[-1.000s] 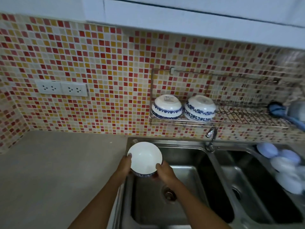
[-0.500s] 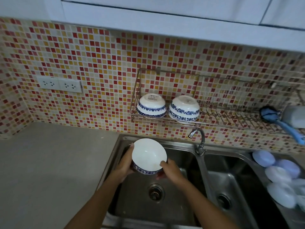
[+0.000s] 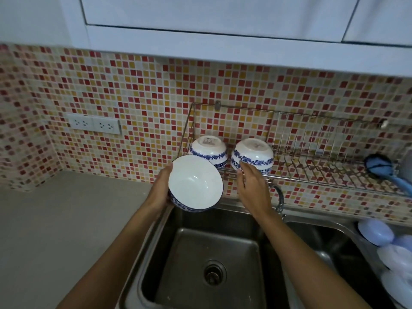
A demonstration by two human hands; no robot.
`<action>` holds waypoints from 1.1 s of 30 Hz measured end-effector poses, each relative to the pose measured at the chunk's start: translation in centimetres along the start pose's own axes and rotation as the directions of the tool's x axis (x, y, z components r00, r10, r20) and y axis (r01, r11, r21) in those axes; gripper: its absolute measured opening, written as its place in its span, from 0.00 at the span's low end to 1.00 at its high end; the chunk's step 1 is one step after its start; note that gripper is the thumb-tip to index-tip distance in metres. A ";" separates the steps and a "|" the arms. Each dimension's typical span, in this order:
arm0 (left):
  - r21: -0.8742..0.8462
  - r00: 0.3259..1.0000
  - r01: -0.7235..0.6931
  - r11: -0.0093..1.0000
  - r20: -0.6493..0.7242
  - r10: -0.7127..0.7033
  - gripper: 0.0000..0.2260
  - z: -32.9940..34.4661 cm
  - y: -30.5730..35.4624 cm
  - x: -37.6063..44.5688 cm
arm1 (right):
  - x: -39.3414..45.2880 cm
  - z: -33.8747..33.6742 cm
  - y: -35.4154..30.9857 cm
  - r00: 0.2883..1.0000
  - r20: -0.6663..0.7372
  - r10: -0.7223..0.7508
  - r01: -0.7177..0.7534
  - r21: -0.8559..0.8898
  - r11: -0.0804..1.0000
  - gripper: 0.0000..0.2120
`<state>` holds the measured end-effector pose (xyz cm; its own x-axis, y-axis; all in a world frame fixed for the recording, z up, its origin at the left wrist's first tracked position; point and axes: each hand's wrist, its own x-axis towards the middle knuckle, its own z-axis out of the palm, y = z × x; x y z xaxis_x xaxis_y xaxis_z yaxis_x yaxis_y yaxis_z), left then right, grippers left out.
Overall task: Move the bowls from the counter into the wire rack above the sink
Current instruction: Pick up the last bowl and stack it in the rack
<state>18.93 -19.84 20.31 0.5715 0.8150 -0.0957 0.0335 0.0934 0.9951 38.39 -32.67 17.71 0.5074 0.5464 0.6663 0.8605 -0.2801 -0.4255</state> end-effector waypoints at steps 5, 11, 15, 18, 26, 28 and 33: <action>-0.036 0.995 -0.051 0.998 -0.084 0.048 0.19 -0.3 1.8 2.2 | 0.6 2.8 2.4 0.978 0.164 -0.128 0.165 -0.231 0.959 0.22; -0.033 0.989 -0.132 0.991 -0.064 0.130 0.23 -0.5 4.6 4.7 | -0.1 4.3 2.7 0.984 0.075 -0.161 0.176 -0.310 0.934 0.22; 0.036 0.982 -0.188 0.982 -0.026 0.189 0.30 0.1 7.3 6.8 | 0.1 4.1 3.2 0.979 0.070 -0.193 0.205 -0.334 0.920 0.21; 0.139 0.953 -0.299 0.944 -0.013 0.304 0.30 1.6 9.3 7.8 | 0.1 4.3 3.1 0.981 0.070 -0.180 0.193 -0.342 0.919 0.22; 0.630 0.718 -0.601 0.492 0.155 0.678 0.35 5.2 10.4 10.8 | 0.0 4.6 3.1 0.983 0.027 -0.180 0.180 -0.317 0.931 0.21; 0.664 0.659 -0.650 0.368 0.252 0.709 0.39 5.6 9.8 11.7 | 0.0 4.8 3.1 0.984 0.008 -0.180 0.173 -0.306 0.936 0.21; 0.742 0.673 -0.639 0.204 0.410 0.616 0.44 5.6 7.8 13.4 | -0.1 5.1 3.3 0.982 -0.020 -0.187 0.174 -0.285 0.943 0.21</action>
<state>31.40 -11.40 26.89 0.7412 0.3714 0.5591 0.2502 -0.9258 0.2833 40.94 -29.64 13.09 0.3381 0.5736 0.7461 0.9125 -0.3937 -0.1108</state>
